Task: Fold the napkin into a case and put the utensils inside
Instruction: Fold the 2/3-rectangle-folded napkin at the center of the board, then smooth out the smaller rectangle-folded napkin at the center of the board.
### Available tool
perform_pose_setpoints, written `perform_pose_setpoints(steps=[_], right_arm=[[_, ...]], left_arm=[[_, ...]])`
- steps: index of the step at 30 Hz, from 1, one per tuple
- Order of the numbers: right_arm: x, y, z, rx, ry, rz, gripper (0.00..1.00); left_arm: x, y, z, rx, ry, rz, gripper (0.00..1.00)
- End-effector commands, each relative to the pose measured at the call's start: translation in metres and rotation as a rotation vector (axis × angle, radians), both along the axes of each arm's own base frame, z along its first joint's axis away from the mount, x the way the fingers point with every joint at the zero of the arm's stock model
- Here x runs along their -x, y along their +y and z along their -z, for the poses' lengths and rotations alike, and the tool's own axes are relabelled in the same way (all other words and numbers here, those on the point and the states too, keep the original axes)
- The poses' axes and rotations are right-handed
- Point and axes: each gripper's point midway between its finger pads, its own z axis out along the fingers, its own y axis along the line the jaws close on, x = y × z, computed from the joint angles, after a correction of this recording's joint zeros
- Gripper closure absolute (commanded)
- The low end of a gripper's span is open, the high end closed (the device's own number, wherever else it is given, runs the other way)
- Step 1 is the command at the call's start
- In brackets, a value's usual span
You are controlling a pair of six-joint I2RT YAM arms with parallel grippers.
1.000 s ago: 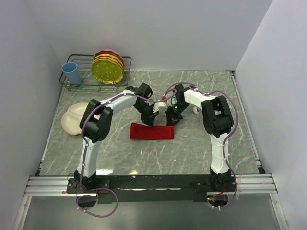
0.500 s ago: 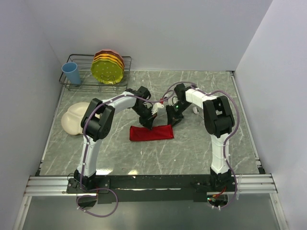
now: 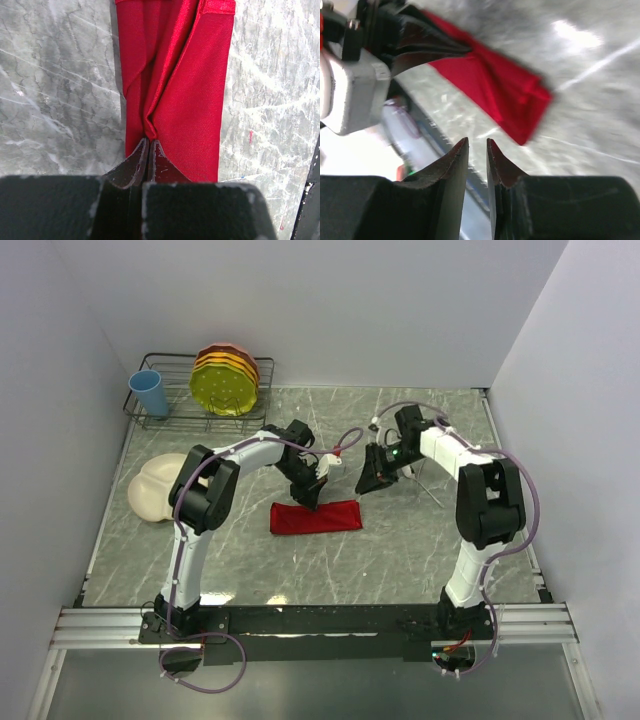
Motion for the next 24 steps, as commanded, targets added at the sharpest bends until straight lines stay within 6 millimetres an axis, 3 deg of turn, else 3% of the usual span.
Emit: perform_pose_setpoints(steps=[1, 6, 10, 12, 18, 24], right_arm=[[0.020, 0.034, -0.019, -0.116, 0.047, -0.001, 0.72], [0.029, 0.047, 0.006, -0.086, 0.116, 0.022, 0.73], [0.017, 0.055, 0.028, -0.050, 0.061, 0.029, 0.73], [0.013, 0.053, 0.046, -0.011, 0.071, 0.055, 0.74], [0.001, 0.045, 0.074, 0.072, 0.061, 0.105, 0.76], [0.002, 0.037, 0.094, 0.161, 0.065, 0.087, 0.78]], left_arm=[[-0.002, 0.002, 0.011, -0.022, 0.008, 0.017, 0.98], [-0.001, 0.004, 0.012, -0.023, 0.020, 0.024, 0.98], [0.001, 0.005, 0.013, -0.026, 0.017, 0.029, 0.98], [0.001, 0.005, 0.013, -0.026, 0.017, 0.032, 0.98], [-0.006, 0.012, 0.010, -0.017, 0.011, 0.010, 0.95], [-0.038, 0.022, -0.029, 0.075, -0.011, -0.102, 0.71]])
